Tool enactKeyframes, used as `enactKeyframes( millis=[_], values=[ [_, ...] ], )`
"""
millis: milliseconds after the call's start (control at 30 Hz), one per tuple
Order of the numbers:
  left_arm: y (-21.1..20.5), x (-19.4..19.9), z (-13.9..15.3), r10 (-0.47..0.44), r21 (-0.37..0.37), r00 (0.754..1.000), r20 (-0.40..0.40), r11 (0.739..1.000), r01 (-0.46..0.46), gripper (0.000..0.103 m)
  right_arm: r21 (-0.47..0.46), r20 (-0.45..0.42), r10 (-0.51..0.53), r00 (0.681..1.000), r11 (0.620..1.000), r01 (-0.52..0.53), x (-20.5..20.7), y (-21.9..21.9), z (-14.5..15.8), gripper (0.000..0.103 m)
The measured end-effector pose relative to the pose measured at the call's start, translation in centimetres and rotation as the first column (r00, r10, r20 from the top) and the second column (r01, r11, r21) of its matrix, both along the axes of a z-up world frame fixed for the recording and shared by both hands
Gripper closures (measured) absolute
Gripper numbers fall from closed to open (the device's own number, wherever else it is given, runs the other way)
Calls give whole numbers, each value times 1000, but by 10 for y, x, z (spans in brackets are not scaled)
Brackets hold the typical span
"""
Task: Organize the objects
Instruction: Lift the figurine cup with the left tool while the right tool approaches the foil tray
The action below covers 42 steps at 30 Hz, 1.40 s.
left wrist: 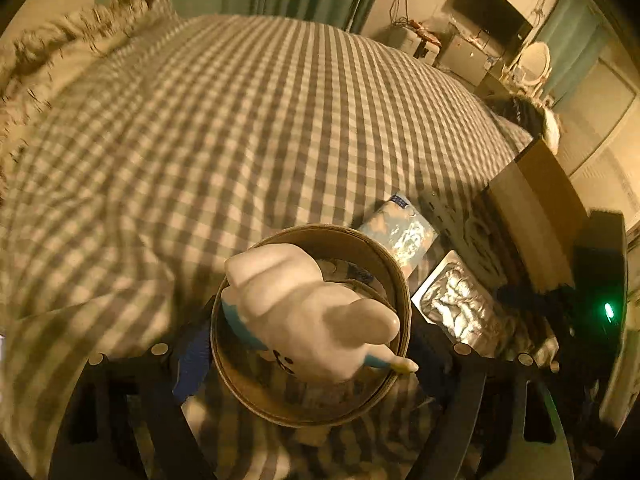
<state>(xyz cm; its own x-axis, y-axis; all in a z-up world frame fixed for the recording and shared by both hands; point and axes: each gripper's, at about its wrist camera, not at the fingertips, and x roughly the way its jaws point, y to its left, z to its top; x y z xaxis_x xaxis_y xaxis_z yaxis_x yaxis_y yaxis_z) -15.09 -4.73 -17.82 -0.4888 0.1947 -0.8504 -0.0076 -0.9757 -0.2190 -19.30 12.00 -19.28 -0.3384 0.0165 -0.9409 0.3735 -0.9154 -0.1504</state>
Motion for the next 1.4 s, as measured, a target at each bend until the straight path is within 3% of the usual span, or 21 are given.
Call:
enactKeyframes(
  millis=[233,333,400,467,533,600,633,700,767,833,933,1100,1233,1400],
  values=[
    [0,17,26,-9,-78,998,-66,997,4,18,2,19,-15,1000,1000,15,-11,-2,-7,8],
    [0,17,26,-10,-78,998,-58,997,5,17,19,40,-15,999,1000,14,-14,-3,-15,8],
    [-4,19,20,-13,-64,999,-44,998,10,17,27,26,-8,1000,1000,7,-11,-3,-13,15],
    [-7,10,6,11,-55,1000,14,998,-11,15,32,3,-10,1000,999,10,-5,-4,-7,28],
    [-14,5,-14,36,-33,991,127,999,-32,14,35,-21,-12,1000,999,13,1,-4,-2,29],
    [-14,1,-18,48,-44,987,155,998,-42,13,38,-40,-11,999,999,13,9,-6,4,30],
    [-10,1,-18,37,-52,987,156,998,-30,7,33,-50,-10,999,999,12,13,-6,8,30],
    [5,-1,-23,-15,-103,982,187,994,35,0,20,-65,-13,998,1000,15,18,-4,13,31],
    [19,-4,-32,-31,-204,974,226,976,78,0,13,-78,-23,997,1000,24,21,-3,17,32],
    [25,-5,-33,-45,-228,972,231,969,99,3,7,-78,-44,996,999,45,22,2,18,32],
    [21,-3,-25,-33,-205,980,194,976,73,22,-29,-85,-51,995,998,48,20,6,24,32],
    [12,18,16,-13,-149,1000,-2,989,12,22,-53,-137,-57,989,997,50,27,7,31,33],
    [14,39,48,-36,-132,986,-164,991,14,22,-82,-190,-53,980,996,38,31,10,45,33],
    [21,49,64,-71,-154,970,-234,987,35,22,-135,-223,-50,974,991,20,51,12,58,33]
  ],
)
